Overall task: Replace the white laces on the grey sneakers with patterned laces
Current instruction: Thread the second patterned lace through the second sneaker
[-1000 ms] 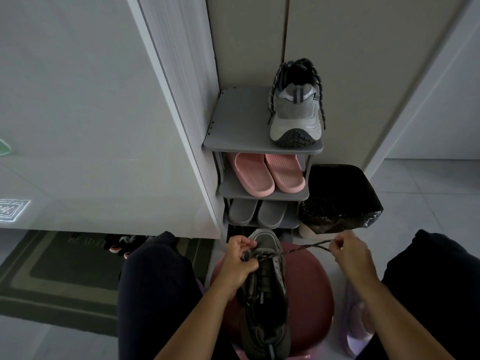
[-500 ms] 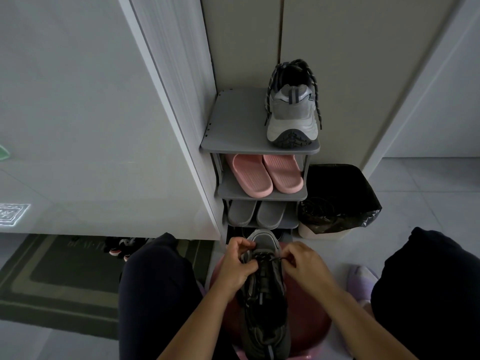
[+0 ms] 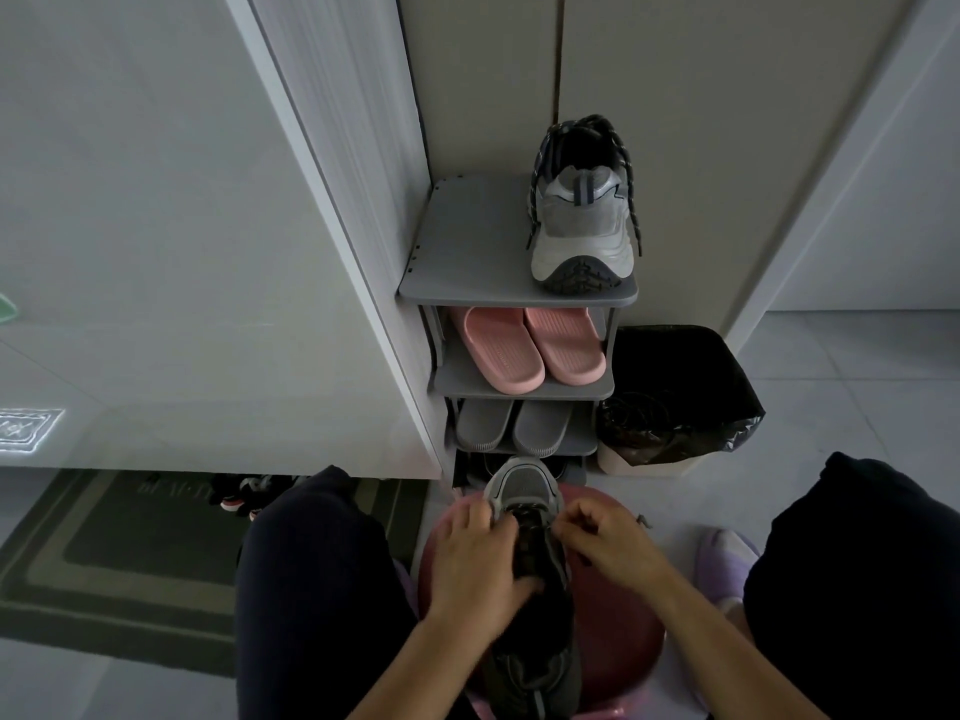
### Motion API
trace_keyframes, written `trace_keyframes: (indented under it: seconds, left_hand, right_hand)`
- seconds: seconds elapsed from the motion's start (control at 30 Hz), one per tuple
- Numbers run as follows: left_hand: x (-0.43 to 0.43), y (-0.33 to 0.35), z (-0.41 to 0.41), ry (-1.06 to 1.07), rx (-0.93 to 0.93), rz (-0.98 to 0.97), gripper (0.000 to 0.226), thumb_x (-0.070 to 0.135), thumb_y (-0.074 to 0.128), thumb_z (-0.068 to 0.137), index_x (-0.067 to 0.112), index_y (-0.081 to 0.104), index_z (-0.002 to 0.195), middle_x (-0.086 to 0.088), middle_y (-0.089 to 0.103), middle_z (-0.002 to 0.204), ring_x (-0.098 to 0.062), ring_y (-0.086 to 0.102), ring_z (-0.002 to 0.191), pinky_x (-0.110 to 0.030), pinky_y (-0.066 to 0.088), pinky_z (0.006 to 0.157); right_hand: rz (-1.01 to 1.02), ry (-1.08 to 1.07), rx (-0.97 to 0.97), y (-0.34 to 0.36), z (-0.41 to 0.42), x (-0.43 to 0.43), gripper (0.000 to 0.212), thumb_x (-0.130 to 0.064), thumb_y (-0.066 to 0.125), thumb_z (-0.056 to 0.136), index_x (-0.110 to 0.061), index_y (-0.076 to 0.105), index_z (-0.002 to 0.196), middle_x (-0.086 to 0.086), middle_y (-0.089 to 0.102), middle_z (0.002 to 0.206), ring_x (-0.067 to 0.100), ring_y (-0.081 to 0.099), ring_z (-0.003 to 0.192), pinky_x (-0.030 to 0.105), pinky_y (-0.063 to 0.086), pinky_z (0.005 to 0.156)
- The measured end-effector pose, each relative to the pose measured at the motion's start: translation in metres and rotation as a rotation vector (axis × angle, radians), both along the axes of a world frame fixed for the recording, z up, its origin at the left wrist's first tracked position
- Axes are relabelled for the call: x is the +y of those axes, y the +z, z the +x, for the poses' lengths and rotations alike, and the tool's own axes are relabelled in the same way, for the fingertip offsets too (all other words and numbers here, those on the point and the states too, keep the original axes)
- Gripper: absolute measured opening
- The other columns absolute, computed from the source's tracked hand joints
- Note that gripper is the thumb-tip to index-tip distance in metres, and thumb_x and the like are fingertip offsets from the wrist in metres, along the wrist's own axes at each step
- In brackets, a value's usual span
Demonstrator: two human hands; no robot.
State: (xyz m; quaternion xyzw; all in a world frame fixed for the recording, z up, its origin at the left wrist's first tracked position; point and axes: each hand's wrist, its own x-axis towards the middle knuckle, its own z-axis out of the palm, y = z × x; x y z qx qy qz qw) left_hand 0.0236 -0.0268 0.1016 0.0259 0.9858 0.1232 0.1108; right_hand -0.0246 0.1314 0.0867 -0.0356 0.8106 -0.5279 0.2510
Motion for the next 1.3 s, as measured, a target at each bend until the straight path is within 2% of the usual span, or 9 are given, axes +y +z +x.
trace_keyframes:
  seconds: [0.1,0.23,0.4,0.5,0.67,0.83,0.97,1.13,1.3]
  left_hand:
    - [0.016,0.006,0.004,-0.055,0.006,-0.165,0.036,0.039,0.086,0.047,0.022,0.072,0.074,-0.010,0.063,0.108,-0.026,0.048,0.104,-0.037,0.052,0.079]
    - [0.012,0.001,-0.002,-0.011,-0.100,-0.126,0.032,0.024,0.052,0.090,0.012,0.060,0.118,-0.014,0.022,0.150,-0.029,0.018,0.139,-0.037,0.021,0.114]
    - [0.004,0.008,-0.005,0.303,-0.121,0.570,0.015,0.013,0.061,0.086,0.007,0.073,0.093,-0.003,0.059,0.108,-0.010,0.057,0.102,-0.008,0.040,0.084]
    - [0.009,0.020,0.000,0.563,-0.253,0.949,0.026,0.003,0.046,0.090,0.005,0.070,0.080,-0.006,0.068,0.081,-0.005,0.065,0.072,-0.007,0.047,0.061]
    - [0.010,0.026,-0.003,0.721,-0.272,1.158,0.030,0.020,0.054,0.092,0.018,0.071,0.067,-0.006,0.071,0.069,-0.019,0.069,0.067,-0.023,0.053,0.063]
    - [0.013,0.026,-0.013,0.880,-0.321,1.289,0.020,0.006,0.056,0.087,0.008,0.070,0.074,-0.021,0.070,0.081,-0.030,0.067,0.071,-0.033,0.054,0.063]
    - [0.006,0.025,-0.013,0.942,-0.301,1.335,0.019,0.007,0.056,0.087,0.011,0.070,0.074,-0.008,0.070,0.069,-0.016,0.067,0.060,-0.022,0.050,0.053]
    - [-0.012,0.015,-0.012,1.066,-0.415,1.389,0.020,0.024,0.062,0.084,0.021,0.061,0.065,0.004,0.042,0.041,-0.010,0.038,0.038,-0.022,0.031,0.046]
    - [-0.020,0.006,-0.010,0.955,-0.343,1.127,0.014,0.012,0.049,0.093,0.011,0.062,0.099,0.001,0.053,0.058,-0.008,0.044,0.048,-0.018,0.033,0.040]
  right_hand:
    - [-0.116,-0.005,-0.097,0.007,0.003,-0.003,0.015,-0.011,0.059,0.089,-0.010,0.057,0.074,-0.010,0.051,0.043,-0.002,0.041,0.039,0.013,0.035,0.045]
    - [-0.176,-0.031,-0.207,0.016,0.005,-0.003,0.022,-0.014,0.054,0.092,-0.011,0.056,0.071,-0.010,0.048,0.040,0.001,0.036,0.036,0.015,0.030,0.041]
    - [-0.322,-0.093,-0.485,0.035,0.008,-0.008,0.015,-0.010,0.051,0.093,-0.010,0.061,0.081,-0.004,0.054,0.046,0.002,0.035,0.033,0.012,0.024,0.033]
    - [-0.185,-0.023,-0.417,0.041,0.011,-0.018,0.010,-0.009,0.050,0.092,-0.013,0.057,0.086,-0.001,0.058,0.050,0.005,0.041,0.037,0.014,0.028,0.035]
    - [0.128,0.124,-0.166,0.041,0.011,-0.029,0.020,-0.015,0.050,0.089,-0.014,0.056,0.070,0.000,0.058,0.048,0.007,0.047,0.036,0.018,0.039,0.041]
    - [0.195,0.160,-0.127,0.038,0.005,-0.032,0.030,-0.028,0.056,0.089,-0.016,0.056,0.061,-0.002,0.055,0.050,0.003,0.048,0.038,0.011,0.034,0.040]
    - [-0.029,-0.095,-0.230,0.034,0.003,-0.029,0.017,-0.016,0.063,0.080,-0.012,0.060,0.064,0.002,0.055,0.059,0.012,0.050,0.056,0.020,0.039,0.055]
    - [-0.576,-0.575,-0.534,0.033,-0.018,-0.005,0.024,-0.009,0.050,0.086,-0.011,0.053,0.062,0.002,0.055,0.053,0.011,0.049,0.046,0.023,0.037,0.051]
    - [-1.134,-0.439,-0.813,0.034,-0.017,-0.007,0.037,-0.009,0.086,0.045,-0.009,0.056,0.067,-0.005,0.041,0.042,0.004,0.034,0.030,0.019,0.040,0.036]
